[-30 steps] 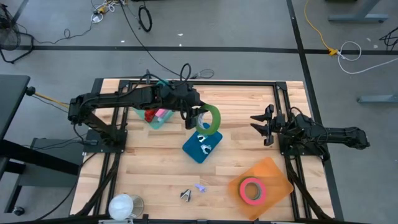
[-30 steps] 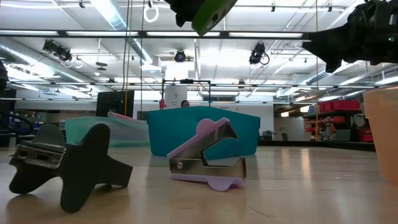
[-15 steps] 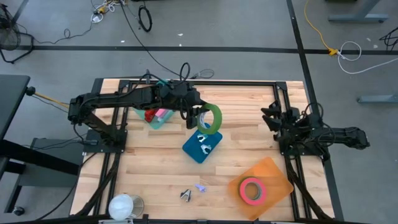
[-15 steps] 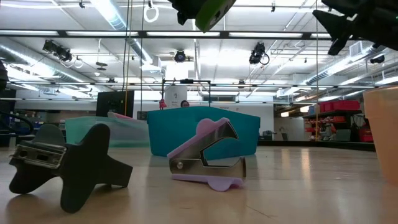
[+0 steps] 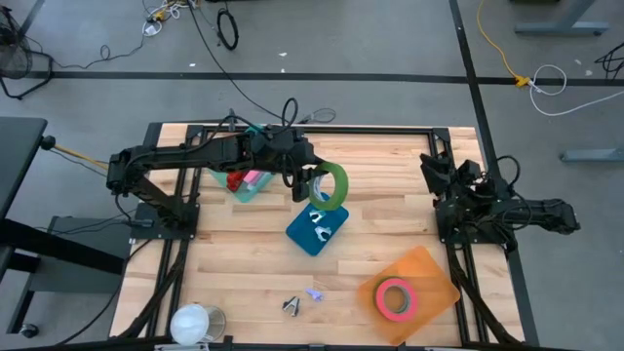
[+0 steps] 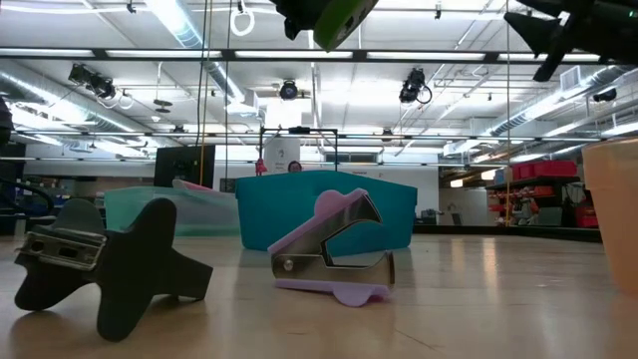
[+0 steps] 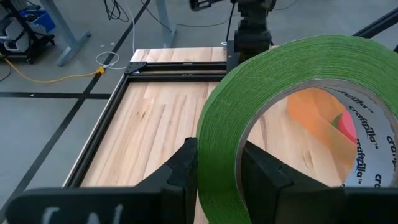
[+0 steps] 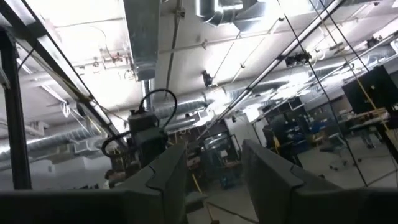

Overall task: Pick and place Stapler, Stapler remover, tape
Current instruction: Put the green tape into the orange bin

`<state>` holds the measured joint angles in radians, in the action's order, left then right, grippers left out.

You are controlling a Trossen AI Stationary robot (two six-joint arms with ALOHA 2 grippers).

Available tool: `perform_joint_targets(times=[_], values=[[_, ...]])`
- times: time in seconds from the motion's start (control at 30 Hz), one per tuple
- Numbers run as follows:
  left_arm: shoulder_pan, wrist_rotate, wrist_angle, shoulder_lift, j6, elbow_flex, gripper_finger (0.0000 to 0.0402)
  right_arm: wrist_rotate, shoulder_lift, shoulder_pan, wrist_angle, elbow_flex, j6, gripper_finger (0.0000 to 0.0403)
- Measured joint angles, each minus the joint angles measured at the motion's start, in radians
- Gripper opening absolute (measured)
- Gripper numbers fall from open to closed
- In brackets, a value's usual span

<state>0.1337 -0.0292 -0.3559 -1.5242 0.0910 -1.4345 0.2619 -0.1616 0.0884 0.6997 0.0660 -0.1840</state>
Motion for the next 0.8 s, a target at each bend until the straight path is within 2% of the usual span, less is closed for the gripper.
perform_joint_targets(times=[0.4,0.5,0.8], values=[[0.000,0.000,0.024,0.000,0.000,0.000,0.0099,-0.011,-0.188,0.000,-0.011,0.141,0.012,0.0155],[0.000,0.000,0.043,0.000,0.000,0.000,0.0099,-0.063,-0.243,0.000,-0.002,0.167,0.017,0.0155],[0.000,0.017,0.114,0.000,-0.001,0.000,0.0099,-0.107,-0.377,-0.001,0.209,0.199,-0.072,0.0155]])
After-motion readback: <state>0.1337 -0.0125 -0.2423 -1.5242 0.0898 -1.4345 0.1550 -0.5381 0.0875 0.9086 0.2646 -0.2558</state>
